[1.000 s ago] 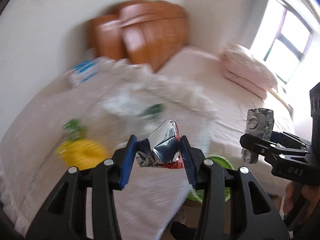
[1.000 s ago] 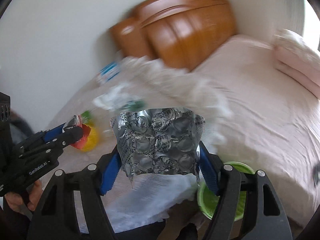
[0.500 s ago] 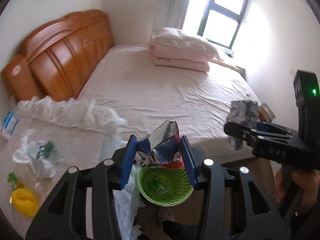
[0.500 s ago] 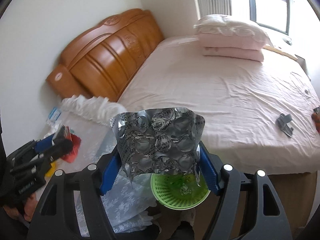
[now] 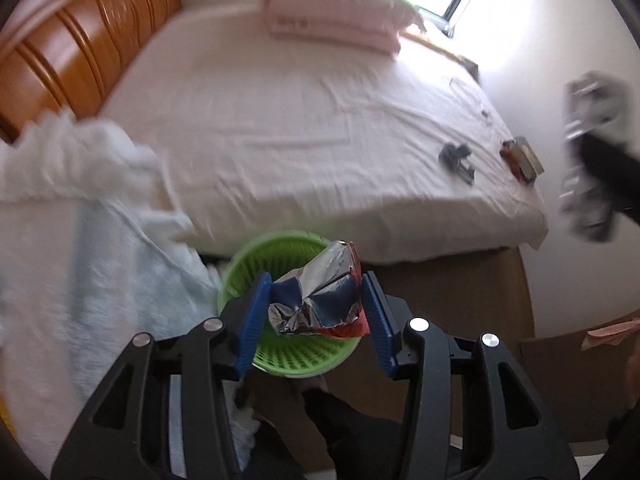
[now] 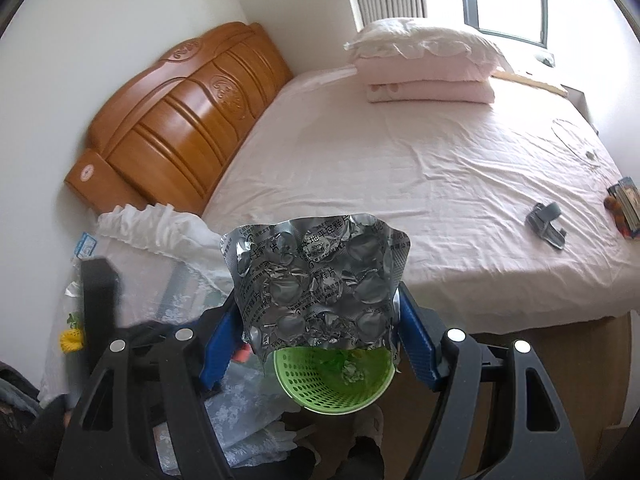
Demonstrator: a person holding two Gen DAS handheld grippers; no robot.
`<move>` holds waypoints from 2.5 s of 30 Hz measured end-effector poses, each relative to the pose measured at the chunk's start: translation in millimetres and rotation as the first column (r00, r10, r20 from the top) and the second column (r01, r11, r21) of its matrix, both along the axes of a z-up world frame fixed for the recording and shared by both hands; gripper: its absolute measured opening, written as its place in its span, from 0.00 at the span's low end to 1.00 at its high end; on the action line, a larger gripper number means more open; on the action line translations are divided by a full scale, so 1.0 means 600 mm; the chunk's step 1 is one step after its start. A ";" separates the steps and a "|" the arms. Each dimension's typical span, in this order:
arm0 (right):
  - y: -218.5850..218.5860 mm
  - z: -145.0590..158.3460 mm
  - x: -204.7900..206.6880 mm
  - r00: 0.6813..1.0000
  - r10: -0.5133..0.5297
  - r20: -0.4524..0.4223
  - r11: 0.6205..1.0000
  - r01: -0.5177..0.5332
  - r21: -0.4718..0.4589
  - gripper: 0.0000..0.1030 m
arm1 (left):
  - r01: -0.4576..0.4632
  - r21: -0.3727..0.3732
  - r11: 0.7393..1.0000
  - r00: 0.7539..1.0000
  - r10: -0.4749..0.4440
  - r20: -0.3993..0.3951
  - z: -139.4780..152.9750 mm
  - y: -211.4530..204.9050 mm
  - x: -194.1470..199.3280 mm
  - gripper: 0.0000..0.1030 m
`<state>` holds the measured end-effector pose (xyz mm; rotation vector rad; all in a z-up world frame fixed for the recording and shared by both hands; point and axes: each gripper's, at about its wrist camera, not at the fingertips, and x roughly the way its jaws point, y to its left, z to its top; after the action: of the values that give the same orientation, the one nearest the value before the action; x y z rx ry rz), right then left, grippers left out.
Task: Collect trash
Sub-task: 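Carry the wrapper and foil pack over the green wastebasket with both tools, then open the left tool over the basket while right tool releases the foil pack, then swing both tools back over the remaining trash on the bed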
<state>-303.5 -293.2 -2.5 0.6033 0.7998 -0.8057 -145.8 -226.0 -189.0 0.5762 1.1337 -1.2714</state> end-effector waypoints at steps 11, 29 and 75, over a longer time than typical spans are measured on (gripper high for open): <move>-0.021 -0.023 -0.015 1.000 -0.019 -0.004 0.999 0.019 0.046 0.70 | -0.068 0.026 0.997 0.998 0.068 -0.006 -0.014 -0.009 -0.003 0.92; -0.008 -0.221 0.092 0.992 0.099 -0.080 0.962 -0.075 0.262 0.73 | -0.258 -0.162 0.952 0.959 0.273 0.078 0.161 0.111 0.092 0.92; 0.103 -0.007 0.287 0.914 0.406 0.007 0.912 -0.405 0.059 0.98 | -0.596 -0.253 0.762 0.760 0.637 0.129 0.216 0.346 0.205 0.92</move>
<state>-131.2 -231.1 -6.9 0.4641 0.9189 -0.4022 -22.7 -18.2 -59.1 0.1421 0.8961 -0.7038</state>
